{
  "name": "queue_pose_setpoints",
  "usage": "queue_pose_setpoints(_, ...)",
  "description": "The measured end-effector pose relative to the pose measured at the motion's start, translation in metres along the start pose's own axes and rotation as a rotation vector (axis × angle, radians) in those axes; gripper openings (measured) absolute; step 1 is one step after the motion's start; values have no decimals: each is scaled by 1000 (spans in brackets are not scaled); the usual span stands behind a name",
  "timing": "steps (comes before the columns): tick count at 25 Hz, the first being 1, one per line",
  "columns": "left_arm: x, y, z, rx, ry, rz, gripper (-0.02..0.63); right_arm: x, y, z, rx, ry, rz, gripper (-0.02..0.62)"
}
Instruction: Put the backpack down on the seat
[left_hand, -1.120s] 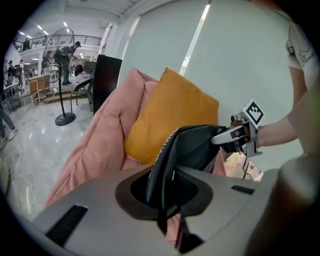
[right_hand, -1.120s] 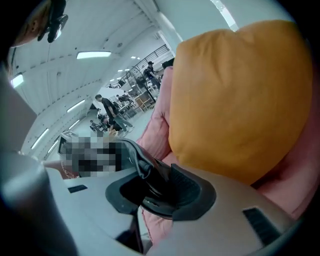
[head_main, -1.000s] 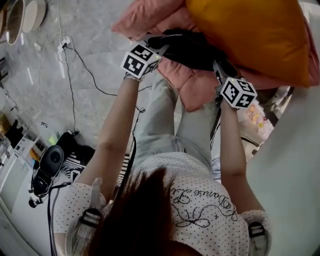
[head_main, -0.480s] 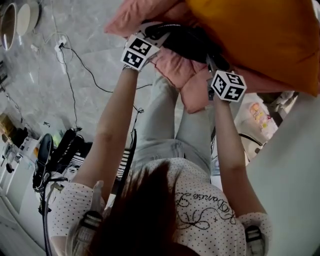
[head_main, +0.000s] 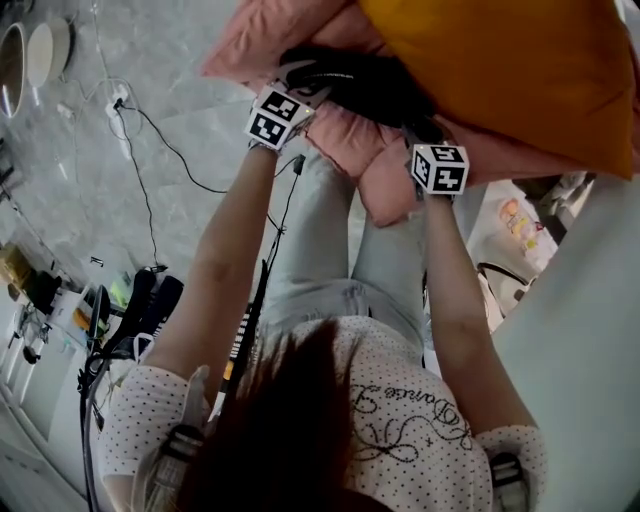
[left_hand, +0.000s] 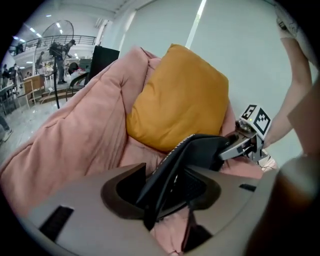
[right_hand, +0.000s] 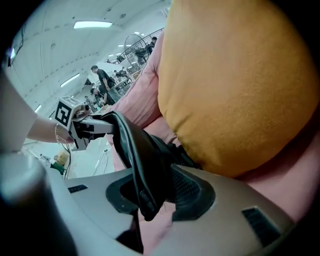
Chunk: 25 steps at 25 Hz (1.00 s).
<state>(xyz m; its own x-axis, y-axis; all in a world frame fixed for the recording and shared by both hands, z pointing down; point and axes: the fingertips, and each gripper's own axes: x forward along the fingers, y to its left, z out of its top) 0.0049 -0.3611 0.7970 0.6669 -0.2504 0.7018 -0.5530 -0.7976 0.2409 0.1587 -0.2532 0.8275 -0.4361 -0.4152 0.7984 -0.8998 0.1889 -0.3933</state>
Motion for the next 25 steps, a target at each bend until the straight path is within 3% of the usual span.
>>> queue_pose_setpoints(11, -42, -6, 5, -178, -51, 82, 276, -30, 11, -7, -94, 60, 1, 158)
queue_pose_setpoints(16, -69, -16, 20, -179, -74, 142, 275, -68, 13, 0, -118, 3, 10, 158)
queue_pose_setpoints(21, -107, -29, 48, -188, -142, 151, 252, -103, 24, 33, -165, -59, 16, 141)
queue_pose_setpoints(25, -127, -48, 74, -153, -189, 150, 230, -128, 37, 60, -225, -99, 51, 84)
